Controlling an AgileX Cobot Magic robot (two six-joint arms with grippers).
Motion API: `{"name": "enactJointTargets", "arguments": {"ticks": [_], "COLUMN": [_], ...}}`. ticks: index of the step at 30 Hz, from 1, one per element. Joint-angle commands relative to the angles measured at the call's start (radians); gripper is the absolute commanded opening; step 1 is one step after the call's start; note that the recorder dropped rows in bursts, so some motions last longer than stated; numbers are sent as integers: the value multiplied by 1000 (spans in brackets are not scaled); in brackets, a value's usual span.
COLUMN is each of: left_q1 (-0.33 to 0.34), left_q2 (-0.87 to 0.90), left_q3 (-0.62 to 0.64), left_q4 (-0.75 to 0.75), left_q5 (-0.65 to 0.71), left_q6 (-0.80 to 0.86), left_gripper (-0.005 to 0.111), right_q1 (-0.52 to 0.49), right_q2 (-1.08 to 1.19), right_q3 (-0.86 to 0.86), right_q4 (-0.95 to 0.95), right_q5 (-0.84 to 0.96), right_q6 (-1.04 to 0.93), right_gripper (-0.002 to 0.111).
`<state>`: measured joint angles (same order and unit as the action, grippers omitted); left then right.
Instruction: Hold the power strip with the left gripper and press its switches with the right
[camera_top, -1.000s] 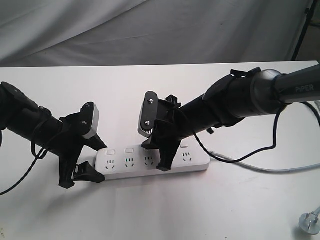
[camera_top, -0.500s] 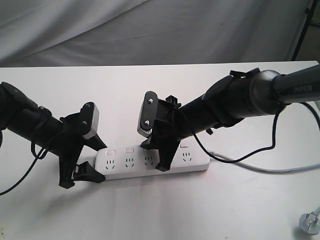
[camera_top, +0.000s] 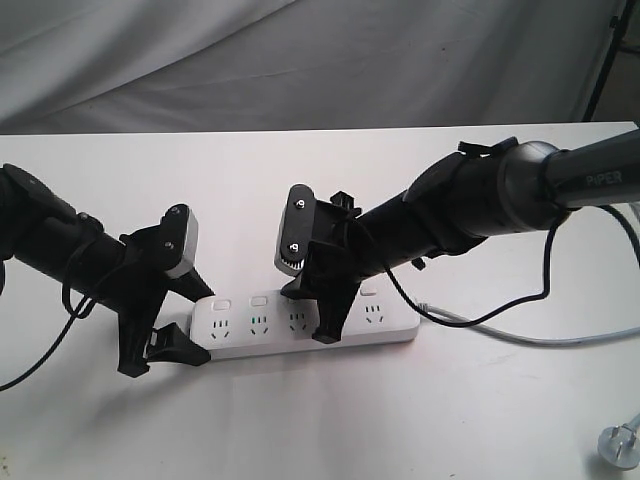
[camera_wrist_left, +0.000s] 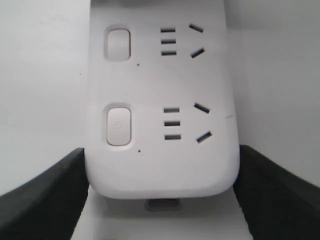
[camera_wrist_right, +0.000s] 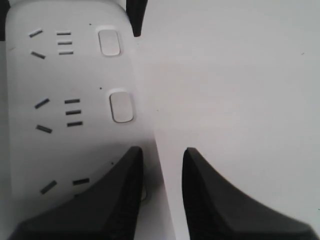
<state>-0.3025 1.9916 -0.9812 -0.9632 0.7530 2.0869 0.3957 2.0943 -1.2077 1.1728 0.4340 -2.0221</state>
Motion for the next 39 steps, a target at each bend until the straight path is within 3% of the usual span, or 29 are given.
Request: {"name": "enactJointTargets", "arguments": {"ticks": [1, 25, 39], "left_q1": [-5, -5, -5], "left_q2": [0, 0, 0], "left_q3": [4, 4, 4], "left_q4": [1, 1, 1], "left_q5": [2, 2, 2], "left_q6": [5, 5, 5], "left_gripper": [55, 55, 55], "right_q1": [1, 1, -16], "right_q2": [28, -18, -153], "right_q3": [24, 28, -46], "right_q4": [-49, 4, -23], "right_q5": [-15, -25, 54], "right_q6": [-15, -51, 60], "right_gripper": [27, 27, 27]}}
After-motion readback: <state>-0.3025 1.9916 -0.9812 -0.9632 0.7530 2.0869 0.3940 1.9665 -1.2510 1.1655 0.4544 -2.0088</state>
